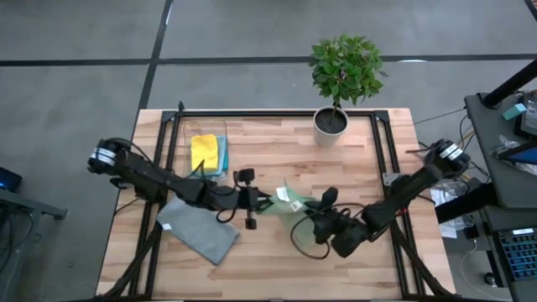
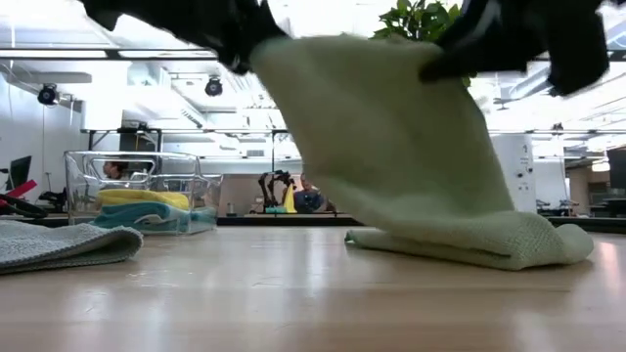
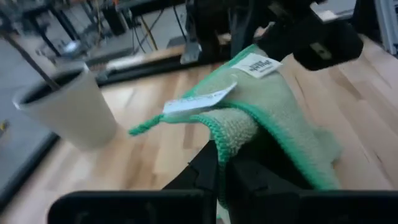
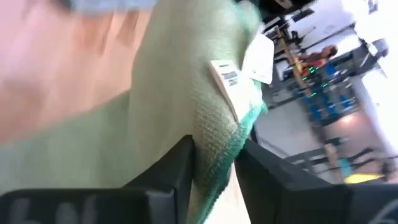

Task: Fold microfiber towels
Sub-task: Fold the light green microfiber towel

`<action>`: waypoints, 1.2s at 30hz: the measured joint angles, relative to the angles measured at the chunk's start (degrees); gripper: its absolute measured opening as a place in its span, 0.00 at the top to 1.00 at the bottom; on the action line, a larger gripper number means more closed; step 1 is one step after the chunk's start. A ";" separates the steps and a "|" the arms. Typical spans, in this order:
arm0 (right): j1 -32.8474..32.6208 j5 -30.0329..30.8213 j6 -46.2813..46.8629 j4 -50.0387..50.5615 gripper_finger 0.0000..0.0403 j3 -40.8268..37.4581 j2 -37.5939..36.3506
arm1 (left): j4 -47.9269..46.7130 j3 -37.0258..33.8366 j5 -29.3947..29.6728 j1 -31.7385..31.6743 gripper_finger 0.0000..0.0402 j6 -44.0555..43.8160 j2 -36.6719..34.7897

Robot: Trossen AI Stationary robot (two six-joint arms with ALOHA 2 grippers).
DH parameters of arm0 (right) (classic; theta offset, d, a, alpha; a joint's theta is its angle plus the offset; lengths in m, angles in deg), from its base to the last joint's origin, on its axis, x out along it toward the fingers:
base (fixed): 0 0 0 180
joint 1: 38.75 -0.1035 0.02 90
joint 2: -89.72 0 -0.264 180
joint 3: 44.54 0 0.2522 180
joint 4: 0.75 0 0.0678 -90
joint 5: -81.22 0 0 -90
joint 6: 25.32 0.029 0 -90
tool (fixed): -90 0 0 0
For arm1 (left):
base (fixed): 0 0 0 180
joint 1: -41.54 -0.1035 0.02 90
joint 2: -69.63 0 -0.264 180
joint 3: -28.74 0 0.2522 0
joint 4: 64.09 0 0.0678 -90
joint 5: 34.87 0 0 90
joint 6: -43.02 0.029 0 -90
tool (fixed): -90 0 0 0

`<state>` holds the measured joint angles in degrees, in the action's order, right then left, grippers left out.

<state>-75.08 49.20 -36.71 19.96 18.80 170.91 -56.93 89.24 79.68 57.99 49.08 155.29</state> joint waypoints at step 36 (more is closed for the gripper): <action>6.62 -15.95 16.27 -3.52 0.67 -0.13 -11.00 | 2.19 -0.83 -1.26 2.32 1.00 -6.20 2.93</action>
<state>-68.47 33.25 -20.43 16.44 18.67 159.91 -54.74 88.41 78.42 60.31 42.87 158.22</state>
